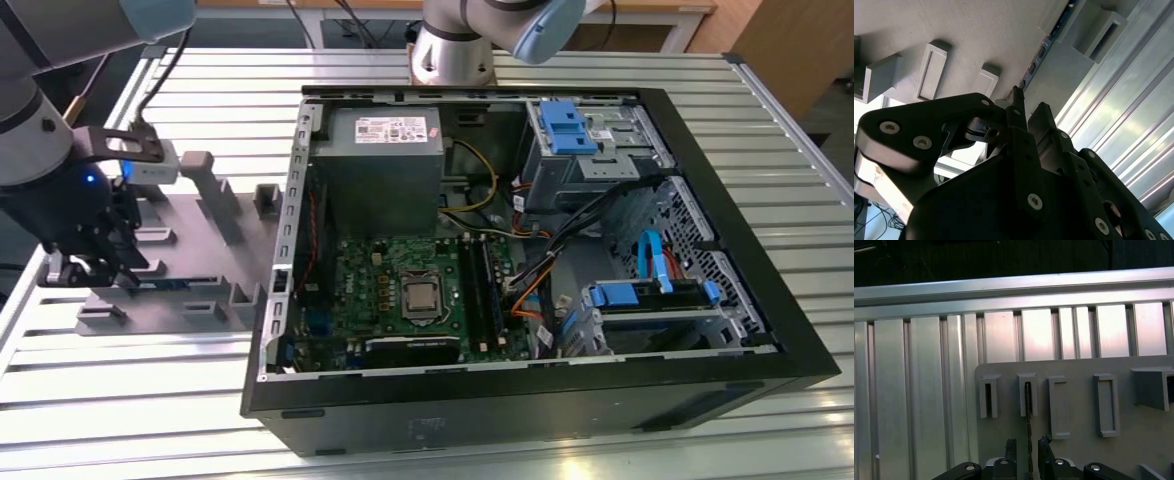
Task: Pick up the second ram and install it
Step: 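Pick up the second ram and move it above second insertion slot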
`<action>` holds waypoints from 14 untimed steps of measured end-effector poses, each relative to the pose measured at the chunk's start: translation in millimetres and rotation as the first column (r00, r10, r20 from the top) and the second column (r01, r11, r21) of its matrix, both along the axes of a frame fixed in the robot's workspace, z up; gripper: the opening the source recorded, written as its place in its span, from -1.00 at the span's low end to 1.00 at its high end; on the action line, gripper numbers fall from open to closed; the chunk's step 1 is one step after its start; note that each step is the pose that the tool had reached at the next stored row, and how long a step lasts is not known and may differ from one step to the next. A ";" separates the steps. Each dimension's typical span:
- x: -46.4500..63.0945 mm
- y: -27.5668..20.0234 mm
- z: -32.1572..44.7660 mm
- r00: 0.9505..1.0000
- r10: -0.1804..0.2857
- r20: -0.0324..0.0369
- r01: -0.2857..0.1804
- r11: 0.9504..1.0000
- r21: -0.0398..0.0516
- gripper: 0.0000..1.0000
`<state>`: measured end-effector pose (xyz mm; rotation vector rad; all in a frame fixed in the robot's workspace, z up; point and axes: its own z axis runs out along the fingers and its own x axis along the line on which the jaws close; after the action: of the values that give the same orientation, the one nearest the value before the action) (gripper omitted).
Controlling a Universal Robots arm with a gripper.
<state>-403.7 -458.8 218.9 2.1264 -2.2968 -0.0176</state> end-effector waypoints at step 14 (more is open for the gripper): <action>-0.1 1.5 -4.2 1.000 0.000 0.000 0.000 1.000 0.000 -0.38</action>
<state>-403.8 -457.3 214.7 2.1261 -2.2969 -0.0174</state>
